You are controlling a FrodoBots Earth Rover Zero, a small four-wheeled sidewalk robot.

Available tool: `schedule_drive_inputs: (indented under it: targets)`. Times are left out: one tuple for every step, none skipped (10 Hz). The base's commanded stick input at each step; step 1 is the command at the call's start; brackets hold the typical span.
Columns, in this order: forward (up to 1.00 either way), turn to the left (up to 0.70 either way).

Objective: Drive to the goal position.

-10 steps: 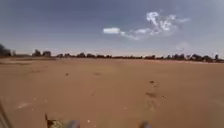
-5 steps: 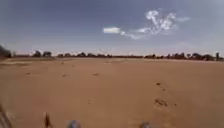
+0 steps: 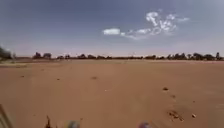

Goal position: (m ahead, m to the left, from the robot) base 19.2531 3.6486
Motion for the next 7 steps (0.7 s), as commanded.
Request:
schedule_drive_inputs:
  targets:
    - [0.70,0.00]
    - [0.70,0.00]
    - [0.70,0.00]
    - [0.70,0.00]
    - [0.70,0.00]
    - [0.70,0.00]
    - [0.70,0.00]
